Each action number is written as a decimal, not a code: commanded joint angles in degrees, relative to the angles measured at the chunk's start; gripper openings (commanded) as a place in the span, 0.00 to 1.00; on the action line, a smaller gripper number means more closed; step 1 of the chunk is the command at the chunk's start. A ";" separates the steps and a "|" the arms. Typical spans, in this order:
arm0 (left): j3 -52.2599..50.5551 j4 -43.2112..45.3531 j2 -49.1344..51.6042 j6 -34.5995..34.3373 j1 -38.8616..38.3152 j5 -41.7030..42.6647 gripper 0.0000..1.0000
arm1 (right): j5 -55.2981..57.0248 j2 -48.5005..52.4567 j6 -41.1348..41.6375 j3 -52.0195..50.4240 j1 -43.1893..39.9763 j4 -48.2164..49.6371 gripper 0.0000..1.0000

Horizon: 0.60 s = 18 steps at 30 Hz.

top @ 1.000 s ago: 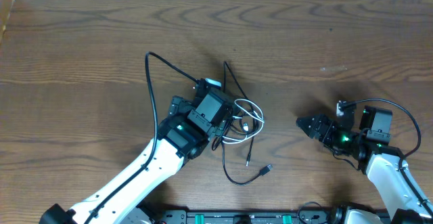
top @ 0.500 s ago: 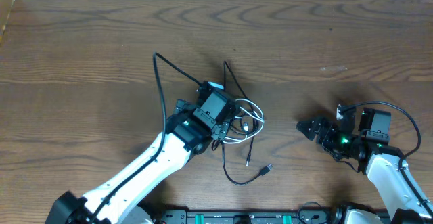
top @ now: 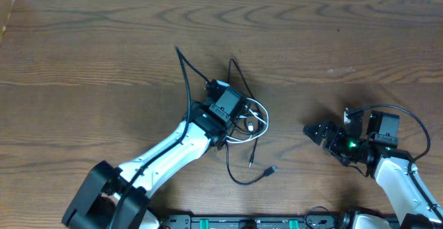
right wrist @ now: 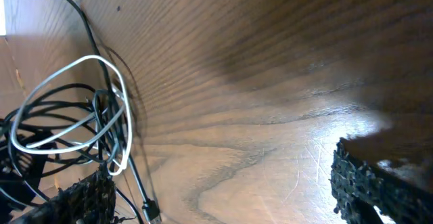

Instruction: Untangle cables

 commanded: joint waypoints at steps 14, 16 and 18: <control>1.40 4.74 -19.39 -2.27 0.31 20.83 0.08 | -19.43 0.00 0.09 0.07 -0.22 4.98 0.99; 1.40 5.95 -22.08 -1.18 0.31 23.78 0.08 | -25.22 0.00 0.13 0.07 -0.22 7.78 0.99; 1.40 7.45 -24.61 -1.11 0.28 25.92 0.08 | -32.26 0.00 0.50 0.07 -0.20 11.37 0.99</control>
